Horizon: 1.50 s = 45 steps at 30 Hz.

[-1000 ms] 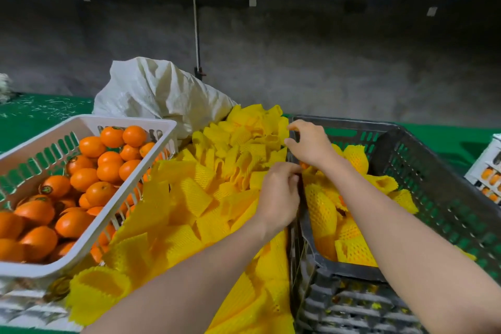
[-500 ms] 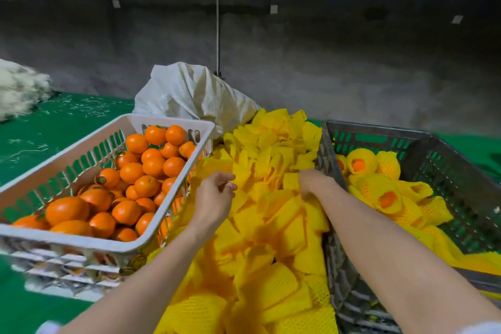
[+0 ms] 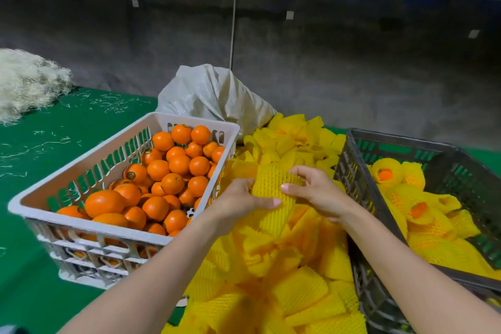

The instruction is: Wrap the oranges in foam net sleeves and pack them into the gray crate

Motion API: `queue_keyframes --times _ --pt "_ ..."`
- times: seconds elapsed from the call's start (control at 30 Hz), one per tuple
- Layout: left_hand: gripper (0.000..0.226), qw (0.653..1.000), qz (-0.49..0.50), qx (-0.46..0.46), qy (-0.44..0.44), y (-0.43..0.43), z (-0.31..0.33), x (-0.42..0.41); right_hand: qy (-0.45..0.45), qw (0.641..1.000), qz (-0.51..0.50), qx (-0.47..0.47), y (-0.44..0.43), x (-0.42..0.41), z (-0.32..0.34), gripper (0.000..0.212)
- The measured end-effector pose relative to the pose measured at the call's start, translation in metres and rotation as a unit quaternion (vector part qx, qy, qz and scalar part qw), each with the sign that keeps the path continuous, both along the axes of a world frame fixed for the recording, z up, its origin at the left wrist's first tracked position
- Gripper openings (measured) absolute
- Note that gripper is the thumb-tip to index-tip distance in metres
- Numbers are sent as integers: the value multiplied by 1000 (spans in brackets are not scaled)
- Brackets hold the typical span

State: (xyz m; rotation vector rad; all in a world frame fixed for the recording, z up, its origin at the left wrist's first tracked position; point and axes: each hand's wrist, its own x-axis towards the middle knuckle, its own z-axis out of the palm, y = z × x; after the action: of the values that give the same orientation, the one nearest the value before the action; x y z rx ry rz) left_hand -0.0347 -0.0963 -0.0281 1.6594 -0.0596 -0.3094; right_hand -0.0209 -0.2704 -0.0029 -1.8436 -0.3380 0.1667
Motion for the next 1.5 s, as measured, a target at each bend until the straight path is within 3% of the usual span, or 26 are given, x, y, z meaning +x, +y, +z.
queue_keyframes --times 0.1,0.2,0.27,0.33,0.4,0.47,0.53,0.67,0.73,0.8,0.9,1.07,1.17,1.27,1.37,1.43,1.5 --pt "39 1000 -3 12 -8 18 0 -1 144 984 55 93 1 -5 -1 20" --pt "33 999 -39 6 -19 35 1 -1 216 963 59 150 4 -4 1 43" --pt "35 997 -71 3 -33 45 3 0 235 957 55 161 11 -3 2 48" --pt "33 995 -81 30 -57 51 6 -1 187 977 53 94 23 -3 2 45" --pt "31 984 -50 127 -115 52 6 -2 24 998 21 -50 39 -3 -2 31" --pt "43 970 -9 192 -147 53 3 -4 -146 976 -40 -154 55 -1 -10 15" --pt "51 968 -4 188 -164 57 -2 -4 -213 963 -53 -154 67 3 -16 12" --pt "25 969 44 148 -191 94 0 12 -213 968 -68 -114 79 17 -25 10" --pt "29 965 108 156 -180 123 0 28 -214 969 -92 -86 91 22 -29 14" --pt "23 951 117 240 -154 155 -5 45 -219 970 -96 -54 112 23 -31 23" --pt "27 899 93 419 -92 200 -20 66 -198 978 -58 -15 153 23 -35 19" --pt "7 846 66 528 -4 238 -37 65 -197 974 27 -109 199 14 -66 10" --pt "16 791 36 608 57 247 -38 62 -216 961 24 -172 202 15 -72 19" --pt "47 764 12 636 106 252 -40 62 -217 961 11 -172 199 17 -72 25" --pt "47 776 38 623 90 252 -38 62 -184 977 -5 -109 195 15 -64 14" --pt "34 824 102 554 57 251 -33 61 -145 989 -26 -11 189 15 -52 21" --pt "23 896 151 417 19 249 -28 58 -98 991 -42 84 178 17 -40 22"
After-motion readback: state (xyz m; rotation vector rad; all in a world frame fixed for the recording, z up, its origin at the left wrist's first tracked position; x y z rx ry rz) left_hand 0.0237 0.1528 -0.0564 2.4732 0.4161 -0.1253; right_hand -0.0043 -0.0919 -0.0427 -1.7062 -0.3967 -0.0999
